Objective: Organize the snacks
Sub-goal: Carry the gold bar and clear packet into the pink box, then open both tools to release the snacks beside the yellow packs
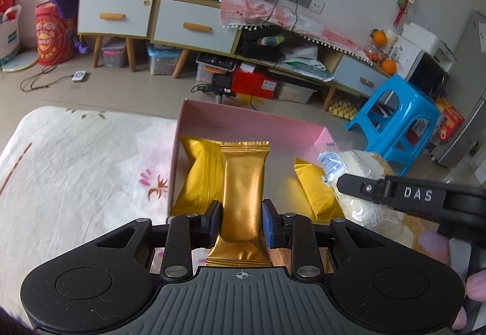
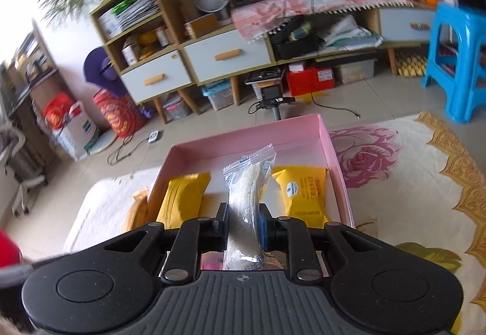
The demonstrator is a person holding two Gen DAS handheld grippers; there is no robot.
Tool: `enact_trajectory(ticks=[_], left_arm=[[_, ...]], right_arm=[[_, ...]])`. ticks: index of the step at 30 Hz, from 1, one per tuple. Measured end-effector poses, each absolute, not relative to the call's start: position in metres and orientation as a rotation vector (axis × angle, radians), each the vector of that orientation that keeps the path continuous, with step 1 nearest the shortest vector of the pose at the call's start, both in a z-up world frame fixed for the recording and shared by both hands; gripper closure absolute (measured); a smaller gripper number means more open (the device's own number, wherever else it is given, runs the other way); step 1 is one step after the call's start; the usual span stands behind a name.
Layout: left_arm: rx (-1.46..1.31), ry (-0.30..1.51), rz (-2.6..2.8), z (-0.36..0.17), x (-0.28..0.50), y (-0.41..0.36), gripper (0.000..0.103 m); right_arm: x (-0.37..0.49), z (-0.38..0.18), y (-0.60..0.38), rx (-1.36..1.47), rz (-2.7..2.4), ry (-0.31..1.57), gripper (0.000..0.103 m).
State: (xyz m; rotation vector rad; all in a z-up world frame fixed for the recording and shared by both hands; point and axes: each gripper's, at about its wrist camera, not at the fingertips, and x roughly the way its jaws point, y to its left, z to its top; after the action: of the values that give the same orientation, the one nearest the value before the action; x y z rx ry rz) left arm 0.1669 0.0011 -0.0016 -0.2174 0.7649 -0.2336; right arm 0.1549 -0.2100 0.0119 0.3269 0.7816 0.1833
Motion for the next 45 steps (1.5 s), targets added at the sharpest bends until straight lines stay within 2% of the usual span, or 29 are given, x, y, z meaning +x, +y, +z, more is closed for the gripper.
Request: enact_trajectory(ticks=[21, 26, 28, 33, 36, 38, 39, 42, 45], left_arm=[[-0.152, 0.793, -0.216, -0.045, 0.229, -0.036, 0.077], [-0.163, 0.780, -0.207, -0.045, 0.233, -0.037, 0.074], [-0.162, 0.782, -0.210, -0.044, 0.232, -0.036, 0.073], [-0.183, 0.775, -0.261, -0.039, 0.226, -0.032, 0.056], [-0.192, 0.763, -0.288, -0.034, 0.218, -0.032, 0.041], [-0.197, 0.758, -0.296, -0.031, 0.213, -0.032, 0.025], [-0.200, 0.753, -0.290, -0.029, 0.209, -0.031, 0.022], [-0.219, 0.753, -0.297, -0.027, 0.200, -0.025, 0.019], [-0.229, 0.756, -0.285, -0.023, 0.191, -0.018, 0.015]], right_arm=[[0.209, -0.022, -0.216, 0.367, 0.157, 0.812, 0.093], [0.211, -0.025, -0.216, 0.366, 0.151, 0.812, 0.092], [0.210, -0.022, -0.215, 0.354, 0.143, 0.800, 0.084], [0.206, -0.015, -0.220, 0.370, 0.138, 0.784, 0.062], [0.202, -0.010, -0.221, 0.367, 0.127, 0.776, 0.051], [0.198, -0.008, -0.223, 0.370, 0.123, 0.774, 0.045], [0.197, -0.006, -0.224, 0.373, 0.121, 0.774, 0.041], [0.190, -0.001, -0.228, 0.385, 0.111, 0.775, 0.031], [0.183, 0.003, -0.230, 0.397, 0.109, 0.782, 0.026]])
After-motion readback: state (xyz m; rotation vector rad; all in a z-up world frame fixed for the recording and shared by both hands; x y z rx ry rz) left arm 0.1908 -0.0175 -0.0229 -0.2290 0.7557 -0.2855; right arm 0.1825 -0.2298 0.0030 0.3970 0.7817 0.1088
